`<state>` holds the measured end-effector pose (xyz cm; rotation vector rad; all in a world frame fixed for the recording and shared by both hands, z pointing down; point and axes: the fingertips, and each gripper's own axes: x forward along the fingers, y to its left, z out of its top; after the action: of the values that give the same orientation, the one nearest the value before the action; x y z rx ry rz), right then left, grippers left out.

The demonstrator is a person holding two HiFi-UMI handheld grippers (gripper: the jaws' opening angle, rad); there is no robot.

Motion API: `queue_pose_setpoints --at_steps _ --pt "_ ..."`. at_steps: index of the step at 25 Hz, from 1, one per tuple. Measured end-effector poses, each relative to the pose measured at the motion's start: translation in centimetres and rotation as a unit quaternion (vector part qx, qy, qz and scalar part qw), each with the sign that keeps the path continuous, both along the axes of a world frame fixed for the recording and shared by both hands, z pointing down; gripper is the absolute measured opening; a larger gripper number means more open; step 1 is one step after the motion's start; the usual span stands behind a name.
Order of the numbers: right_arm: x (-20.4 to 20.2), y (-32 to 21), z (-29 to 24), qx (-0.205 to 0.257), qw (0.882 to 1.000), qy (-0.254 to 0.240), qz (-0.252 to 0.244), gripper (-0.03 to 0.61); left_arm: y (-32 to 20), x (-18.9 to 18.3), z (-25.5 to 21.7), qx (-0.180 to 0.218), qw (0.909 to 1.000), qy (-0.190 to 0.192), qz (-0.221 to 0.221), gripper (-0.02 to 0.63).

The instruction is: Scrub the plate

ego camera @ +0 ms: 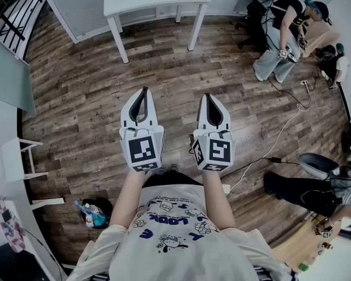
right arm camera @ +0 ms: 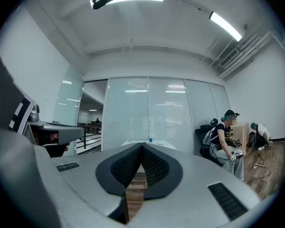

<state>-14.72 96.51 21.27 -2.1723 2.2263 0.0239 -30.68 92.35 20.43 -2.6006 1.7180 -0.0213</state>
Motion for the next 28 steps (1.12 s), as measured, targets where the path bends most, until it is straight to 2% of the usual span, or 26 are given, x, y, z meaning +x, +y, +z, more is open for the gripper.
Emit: queue_pose_setpoints --at_steps 14,28 --pt "1.1 -0.9 0.6 0.004 1.0 -0.006 -0.005 -0.008 -0.8 1.8 0.4 -0.001 1.0 -0.009 0.001 0.029" --pt "5.1 -1.9 1.9 -0.007 0.999 -0.017 -0.031 -0.008 -1.2 5.4 1.2 -0.009 0.9997 -0.007 -0.022 0.029"
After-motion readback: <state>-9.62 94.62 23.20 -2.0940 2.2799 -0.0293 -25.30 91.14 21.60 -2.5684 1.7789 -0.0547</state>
